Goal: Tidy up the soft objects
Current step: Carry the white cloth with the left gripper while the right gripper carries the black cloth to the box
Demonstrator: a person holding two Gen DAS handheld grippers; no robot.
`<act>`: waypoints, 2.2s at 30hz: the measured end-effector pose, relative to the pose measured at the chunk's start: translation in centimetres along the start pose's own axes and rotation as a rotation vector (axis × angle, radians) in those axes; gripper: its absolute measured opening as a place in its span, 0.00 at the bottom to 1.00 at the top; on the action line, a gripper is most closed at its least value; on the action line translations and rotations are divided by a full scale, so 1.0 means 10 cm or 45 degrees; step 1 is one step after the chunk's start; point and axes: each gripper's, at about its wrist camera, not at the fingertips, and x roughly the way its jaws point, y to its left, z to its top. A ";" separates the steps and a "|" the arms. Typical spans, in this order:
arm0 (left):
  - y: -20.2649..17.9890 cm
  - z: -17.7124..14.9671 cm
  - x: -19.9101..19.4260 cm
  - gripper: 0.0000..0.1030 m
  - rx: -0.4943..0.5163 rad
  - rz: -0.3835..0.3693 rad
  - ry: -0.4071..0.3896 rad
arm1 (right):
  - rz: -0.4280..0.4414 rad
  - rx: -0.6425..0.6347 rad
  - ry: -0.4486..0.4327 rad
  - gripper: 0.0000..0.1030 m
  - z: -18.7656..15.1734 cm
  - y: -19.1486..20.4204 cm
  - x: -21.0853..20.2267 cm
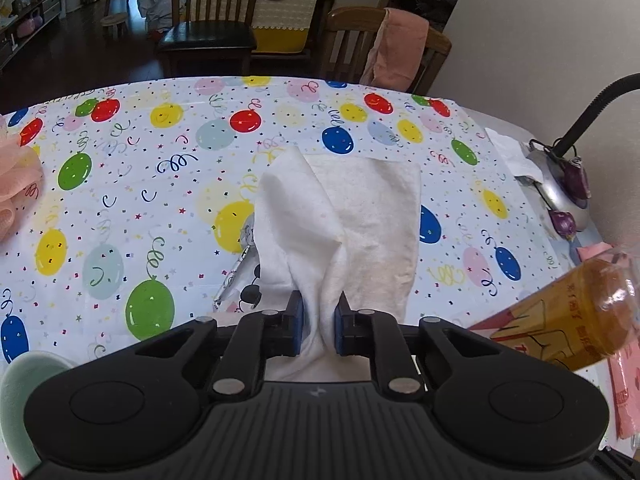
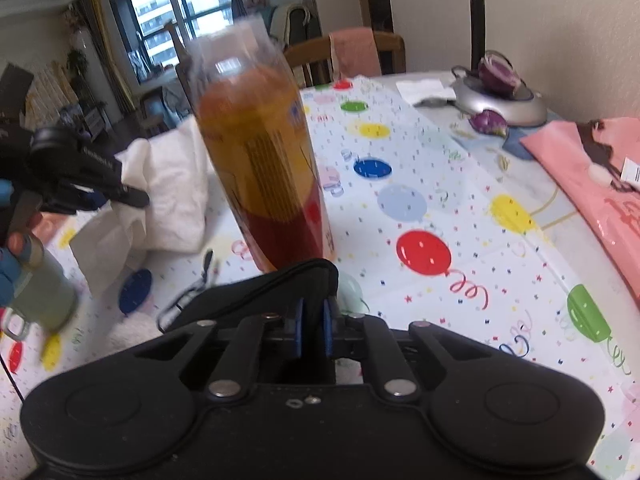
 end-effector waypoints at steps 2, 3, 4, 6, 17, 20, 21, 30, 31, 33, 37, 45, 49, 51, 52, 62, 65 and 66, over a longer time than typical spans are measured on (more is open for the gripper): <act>0.01 -0.01 -0.07 0.12 0.001 -0.017 -0.006 | 0.011 -0.010 -0.035 0.08 0.02 0.02 -0.10; 0.02 -0.01 -0.11 0.12 0.001 -0.023 -0.008 | 0.018 -0.010 -0.051 0.07 0.03 0.03 -0.14; 0.02 -0.01 -0.15 0.12 0.001 -0.033 -0.010 | 0.025 -0.008 -0.065 0.07 0.04 0.04 -0.19; 0.03 -0.02 -0.25 0.11 0.005 -0.058 -0.016 | 0.044 0.007 -0.091 0.07 0.06 0.04 -0.29; 0.07 -0.08 -0.79 0.11 0.022 -0.173 -0.031 | 0.105 0.089 -0.197 0.05 0.13 0.03 -0.82; 0.10 -0.12 -0.93 0.11 0.028 -0.206 -0.035 | 0.120 0.105 -0.220 0.05 0.13 0.04 -0.95; 0.11 -0.13 -0.97 0.11 0.029 -0.219 -0.035 | 0.122 0.104 -0.227 0.05 0.13 0.05 -0.99; 0.25 -0.31 -1.39 0.11 0.048 -0.303 -0.024 | 0.169 0.092 -0.247 0.05 0.12 0.18 -1.30; 0.27 -0.33 -1.44 0.11 0.051 -0.311 -0.024 | 0.172 0.087 -0.251 0.05 0.13 0.20 -1.34; 0.33 -0.37 -1.54 0.11 0.054 -0.326 -0.025 | 0.182 0.081 -0.260 0.05 0.14 0.26 -1.42; 0.47 -0.45 -1.71 0.11 0.050 -0.344 -0.023 | 0.218 0.063 -0.277 0.05 0.16 0.40 -1.55; 0.85 -0.57 -2.07 0.12 0.034 -0.361 -0.050 | 0.281 -0.011 -0.319 0.05 0.24 0.82 -1.71; 1.09 -0.61 -2.28 0.11 0.025 -0.363 -0.082 | 0.316 -0.042 -0.332 0.05 0.28 1.08 -1.76; 1.22 -0.62 -2.38 0.12 0.017 -0.364 -0.096 | 0.335 -0.060 -0.339 0.05 0.30 1.22 -1.78; 1.29 -0.63 -2.44 0.12 0.009 -0.366 -0.104 | 0.342 -0.069 -0.343 0.05 0.31 1.29 -1.78; 2.08 -0.66 -2.96 0.12 -0.057 -0.342 -0.177 | 0.437 -0.140 -0.364 0.05 0.41 2.07 -1.79; 2.32 -0.69 -3.09 0.12 -0.075 -0.321 -0.192 | 0.463 -0.167 -0.370 0.05 0.43 2.33 -1.78; 2.41 -0.70 -3.13 0.12 -0.080 -0.314 -0.197 | 0.473 -0.175 -0.369 0.05 0.43 2.41 -1.76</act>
